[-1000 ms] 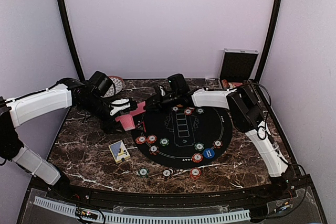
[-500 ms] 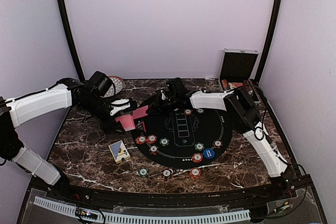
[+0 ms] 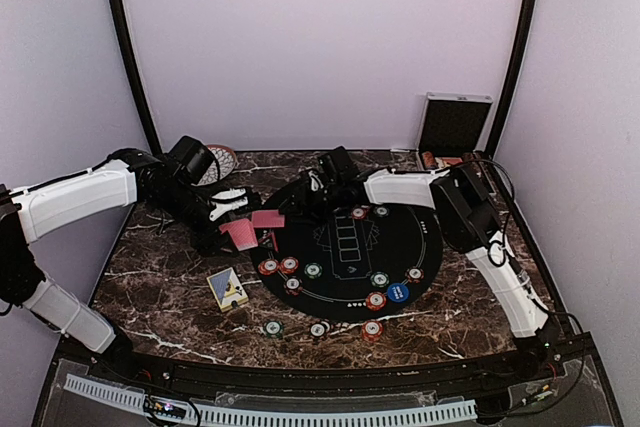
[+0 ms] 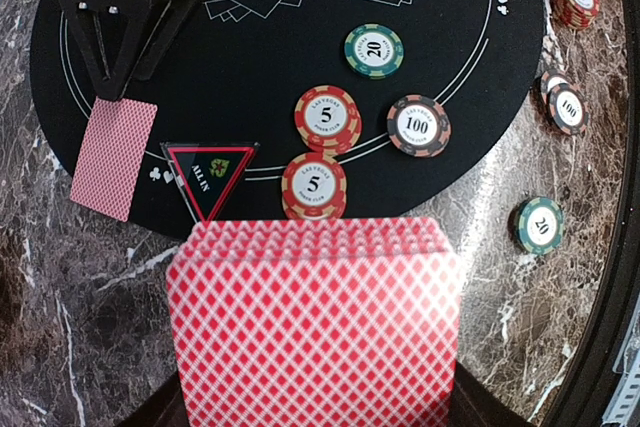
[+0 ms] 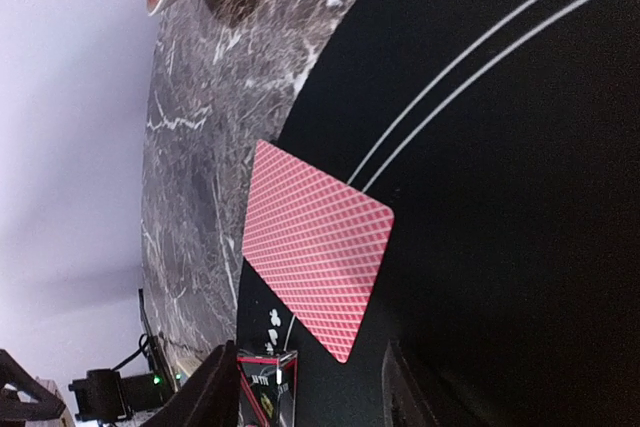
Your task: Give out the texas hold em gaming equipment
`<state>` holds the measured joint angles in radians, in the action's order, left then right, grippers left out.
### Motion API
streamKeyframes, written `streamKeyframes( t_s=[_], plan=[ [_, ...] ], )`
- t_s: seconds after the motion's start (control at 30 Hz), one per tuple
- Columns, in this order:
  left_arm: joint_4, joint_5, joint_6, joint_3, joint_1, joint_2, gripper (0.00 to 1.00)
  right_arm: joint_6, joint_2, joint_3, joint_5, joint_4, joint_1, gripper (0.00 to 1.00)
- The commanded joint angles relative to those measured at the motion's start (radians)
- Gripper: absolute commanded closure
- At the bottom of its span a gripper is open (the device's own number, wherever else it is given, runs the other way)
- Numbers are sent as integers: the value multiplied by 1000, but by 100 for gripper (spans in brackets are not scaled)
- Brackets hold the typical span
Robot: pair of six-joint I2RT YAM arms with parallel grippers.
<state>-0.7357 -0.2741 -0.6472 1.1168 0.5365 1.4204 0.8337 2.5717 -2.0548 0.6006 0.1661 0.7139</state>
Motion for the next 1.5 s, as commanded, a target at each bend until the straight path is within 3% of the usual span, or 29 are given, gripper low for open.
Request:
streamKeyframes(
  t_s=[0.0,0.2,0.43,0.57,0.73,1.47],
  plan=[
    [-25,-28,-10,32,-4,-31,100,-68,-93,56,-89,56,-5,45],
    [-23,-29,-8,42,-4,-24,100,-77,-217,140,-92,13,6,29],
    [-18,-33,-7,56,-4,-7,100,50,-384,360,69,-229,59,18],
    [-10,-40,-6,70,-4,2,100,128,-451,494,136,-367,98,16],
    [-14,-50,2,93,-3,13,100,153,-484,551,157,-406,144,16],
    [-25,-66,4,120,-3,35,100,203,-396,453,191,-445,203,15]
  ],
)
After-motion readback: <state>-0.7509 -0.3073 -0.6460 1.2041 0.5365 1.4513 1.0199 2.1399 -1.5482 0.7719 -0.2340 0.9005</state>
